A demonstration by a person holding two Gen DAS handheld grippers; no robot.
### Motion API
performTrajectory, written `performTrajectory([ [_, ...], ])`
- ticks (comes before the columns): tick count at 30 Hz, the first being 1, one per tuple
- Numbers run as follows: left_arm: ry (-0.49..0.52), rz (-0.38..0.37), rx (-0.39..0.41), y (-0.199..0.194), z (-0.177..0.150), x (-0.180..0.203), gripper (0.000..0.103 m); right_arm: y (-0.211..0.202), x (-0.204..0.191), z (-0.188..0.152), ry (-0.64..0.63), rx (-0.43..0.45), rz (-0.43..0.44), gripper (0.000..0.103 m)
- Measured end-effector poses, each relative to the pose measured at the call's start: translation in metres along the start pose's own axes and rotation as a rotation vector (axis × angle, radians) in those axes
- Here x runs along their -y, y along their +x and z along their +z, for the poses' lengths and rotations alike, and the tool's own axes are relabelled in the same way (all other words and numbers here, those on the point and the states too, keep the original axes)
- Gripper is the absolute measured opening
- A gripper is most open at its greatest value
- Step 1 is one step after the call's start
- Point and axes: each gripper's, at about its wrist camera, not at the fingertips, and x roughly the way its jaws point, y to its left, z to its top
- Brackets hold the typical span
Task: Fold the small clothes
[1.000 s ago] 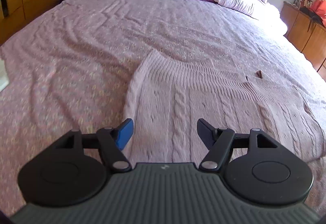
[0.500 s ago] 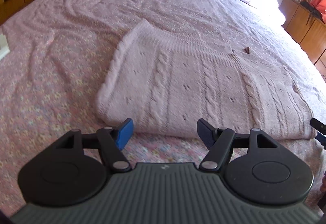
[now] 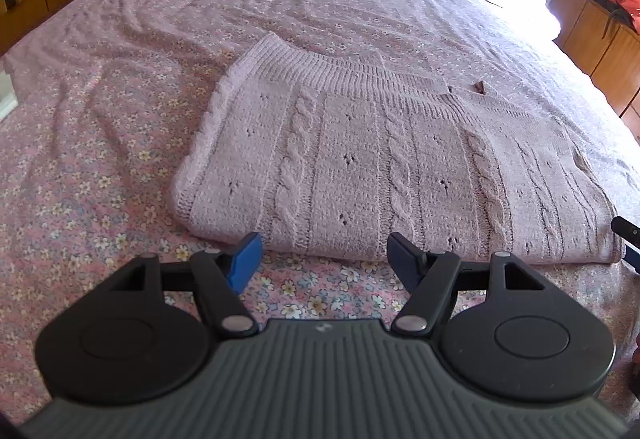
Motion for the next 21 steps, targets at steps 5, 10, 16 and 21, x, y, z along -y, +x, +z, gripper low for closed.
performTrajectory([
  [5,-0.003,0.005,-0.011,0.003,-0.001,0.001,0.070,0.009,-0.004,-0.001,0.021,-0.008,0.037,0.096],
  [10,0.009,0.010,-0.013,0.004,-0.001,0.006,0.070,0.021,-0.010,0.003,-0.014,-0.033,0.069,0.099],
  [16,0.010,0.009,-0.014,0.006,-0.001,0.008,0.070,0.032,-0.010,0.010,0.013,-0.065,0.134,0.099],
  [21,0.014,0.010,-0.014,0.006,-0.002,0.008,0.070,0.042,-0.010,0.016,0.047,-0.090,0.181,0.099],
])
